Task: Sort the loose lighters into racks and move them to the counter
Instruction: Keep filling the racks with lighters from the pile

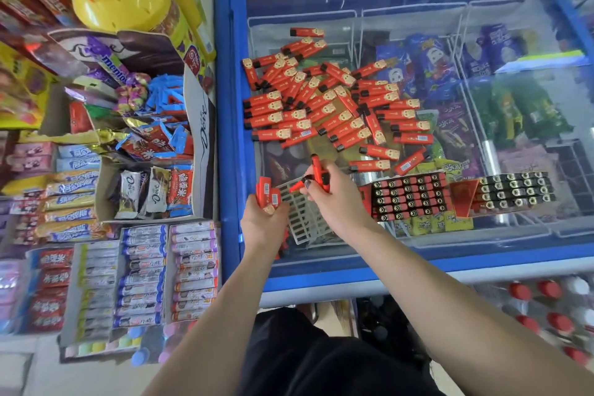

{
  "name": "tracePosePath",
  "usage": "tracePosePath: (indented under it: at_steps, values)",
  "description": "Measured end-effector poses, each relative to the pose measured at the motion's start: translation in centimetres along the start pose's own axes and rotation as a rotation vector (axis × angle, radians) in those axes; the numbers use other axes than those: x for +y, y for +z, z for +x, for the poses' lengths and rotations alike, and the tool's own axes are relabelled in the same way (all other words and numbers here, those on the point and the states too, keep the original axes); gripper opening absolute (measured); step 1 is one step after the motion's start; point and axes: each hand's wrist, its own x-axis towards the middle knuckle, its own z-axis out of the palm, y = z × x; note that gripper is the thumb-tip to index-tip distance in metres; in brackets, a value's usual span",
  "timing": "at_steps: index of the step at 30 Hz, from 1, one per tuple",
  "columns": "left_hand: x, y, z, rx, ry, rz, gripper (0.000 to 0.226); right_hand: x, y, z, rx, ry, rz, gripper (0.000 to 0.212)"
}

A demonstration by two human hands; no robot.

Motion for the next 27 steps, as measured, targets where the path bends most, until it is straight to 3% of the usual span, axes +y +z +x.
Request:
tracePosePath:
  at_steps: [9, 18, 27]
  values:
    - [-0.2, 0.1, 0.5, 0.073, 0.015, -0.105, 0.017, -0.8, 0.9, 0.2, -0.031, -0.074, -0.122, 0.012]
    - [0.8, 0.6, 1.6, 0.06, 0.042, -0.106, 0.02, -0.8, 1.1, 0.6, 0.075, -0.09, -0.159, 0.015]
    - [0.8, 0.8, 2.2, 0.051, 0.052, -0.085, 0.02, -1.7, 1.1, 1.5, 0.028, -0.152, -0.222, 0.008]
